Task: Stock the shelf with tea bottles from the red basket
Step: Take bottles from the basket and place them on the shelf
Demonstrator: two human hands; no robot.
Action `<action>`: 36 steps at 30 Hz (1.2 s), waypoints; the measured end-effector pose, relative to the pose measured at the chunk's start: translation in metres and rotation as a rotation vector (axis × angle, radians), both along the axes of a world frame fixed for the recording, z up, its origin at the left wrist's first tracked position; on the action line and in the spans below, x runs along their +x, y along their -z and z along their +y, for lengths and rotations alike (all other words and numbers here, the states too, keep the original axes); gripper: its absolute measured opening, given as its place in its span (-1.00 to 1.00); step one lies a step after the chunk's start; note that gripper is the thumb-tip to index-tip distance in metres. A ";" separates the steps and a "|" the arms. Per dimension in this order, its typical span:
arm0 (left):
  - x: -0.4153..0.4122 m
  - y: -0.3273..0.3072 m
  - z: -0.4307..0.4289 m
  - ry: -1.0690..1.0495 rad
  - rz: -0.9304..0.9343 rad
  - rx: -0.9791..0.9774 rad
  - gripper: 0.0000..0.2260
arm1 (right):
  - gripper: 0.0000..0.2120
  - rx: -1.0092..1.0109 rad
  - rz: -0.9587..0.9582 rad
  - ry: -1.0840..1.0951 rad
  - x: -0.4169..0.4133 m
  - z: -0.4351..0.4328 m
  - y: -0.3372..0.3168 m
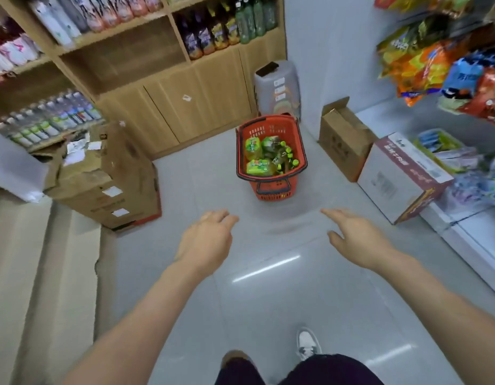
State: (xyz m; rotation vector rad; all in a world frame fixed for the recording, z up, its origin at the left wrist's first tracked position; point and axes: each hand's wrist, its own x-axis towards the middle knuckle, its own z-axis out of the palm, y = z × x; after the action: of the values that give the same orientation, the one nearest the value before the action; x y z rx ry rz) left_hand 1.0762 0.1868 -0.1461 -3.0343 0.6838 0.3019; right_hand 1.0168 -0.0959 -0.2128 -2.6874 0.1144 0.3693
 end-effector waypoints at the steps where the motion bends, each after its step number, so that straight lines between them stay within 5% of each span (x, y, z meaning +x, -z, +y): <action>1: 0.026 0.000 0.002 0.017 0.007 -0.007 -0.61 | -0.48 0.037 -0.003 0.035 0.022 0.003 0.003; 11: 0.334 0.060 0.015 0.323 0.031 0.095 -0.60 | -0.61 0.074 -0.059 0.337 0.252 0.062 0.078; 17: 0.489 0.138 0.008 0.478 0.146 0.062 -0.58 | -0.47 0.196 0.018 0.619 0.358 0.091 0.124; 24: 0.598 0.240 -0.055 0.429 0.399 -0.111 -0.71 | -0.42 0.442 -0.012 1.089 0.453 0.083 0.201; 36: 0.747 0.384 -0.122 0.543 0.569 0.020 -0.77 | -0.44 0.478 0.062 1.164 0.610 0.047 0.328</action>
State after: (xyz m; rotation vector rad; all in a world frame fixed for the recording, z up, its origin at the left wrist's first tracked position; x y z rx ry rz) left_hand 1.8233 0.0646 -0.5306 -2.5804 1.4632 1.1383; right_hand 1.6272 -0.0493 -0.5408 -1.7444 1.3209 0.0724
